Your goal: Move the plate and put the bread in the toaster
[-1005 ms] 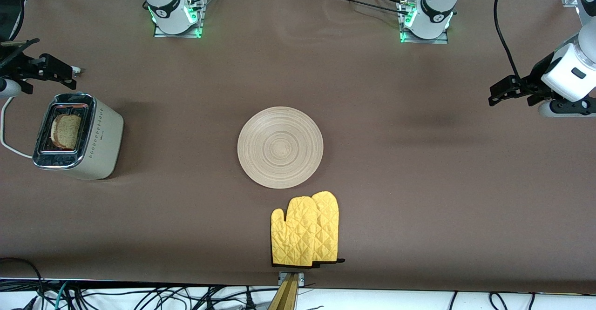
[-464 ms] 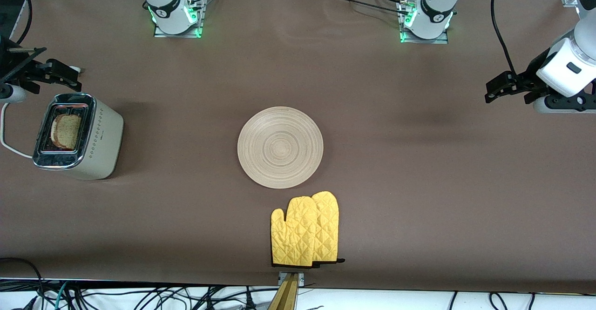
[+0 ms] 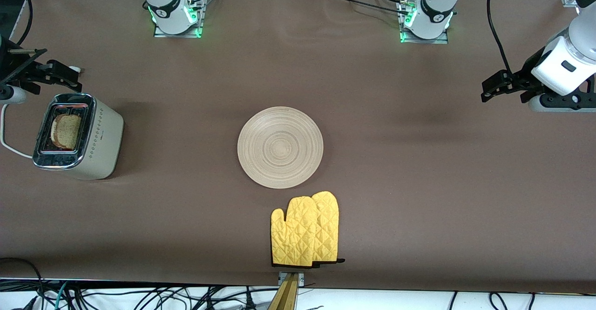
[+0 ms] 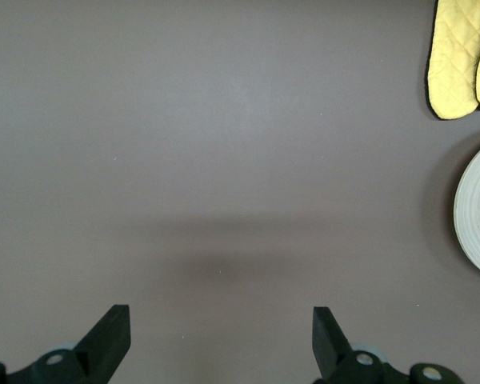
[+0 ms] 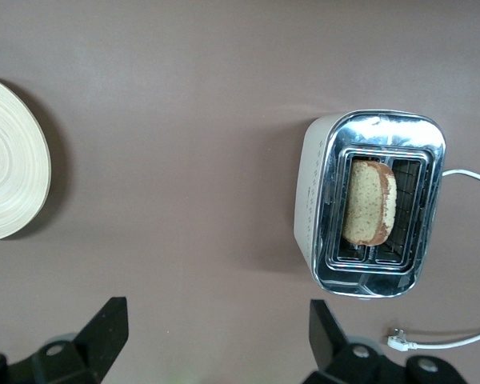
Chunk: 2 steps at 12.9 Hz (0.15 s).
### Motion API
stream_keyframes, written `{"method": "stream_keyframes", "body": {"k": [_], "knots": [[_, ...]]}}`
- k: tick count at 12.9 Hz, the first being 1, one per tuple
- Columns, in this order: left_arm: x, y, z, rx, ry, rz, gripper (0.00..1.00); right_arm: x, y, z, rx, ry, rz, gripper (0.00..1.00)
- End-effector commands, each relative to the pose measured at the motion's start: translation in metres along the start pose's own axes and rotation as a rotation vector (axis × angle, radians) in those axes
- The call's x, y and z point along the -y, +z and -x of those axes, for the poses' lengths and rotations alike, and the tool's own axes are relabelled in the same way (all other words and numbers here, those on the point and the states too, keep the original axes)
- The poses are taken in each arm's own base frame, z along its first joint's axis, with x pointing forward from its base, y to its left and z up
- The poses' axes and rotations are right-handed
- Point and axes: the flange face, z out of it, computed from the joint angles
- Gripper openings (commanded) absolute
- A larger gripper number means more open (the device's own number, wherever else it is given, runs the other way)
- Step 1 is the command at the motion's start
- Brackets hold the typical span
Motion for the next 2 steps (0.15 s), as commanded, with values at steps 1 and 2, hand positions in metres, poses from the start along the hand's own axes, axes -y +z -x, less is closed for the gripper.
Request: {"method": "stream_keyframes", "body": {"k": [1, 2], "knots": [[-0.0009, -0.0074, 0.0039, 0.000, -0.010, -0.016, 1.00, -0.0007, -0.0017, 0.0018, 0.002, 0.015, 0.009, 1.00], [-0.0009, -0.0075, 0.0038, -0.002, -0.010, -0.016, 1.00, -0.0007, -0.0017, 0.0018, 0.002, 0.016, 0.009, 1.00]]}}
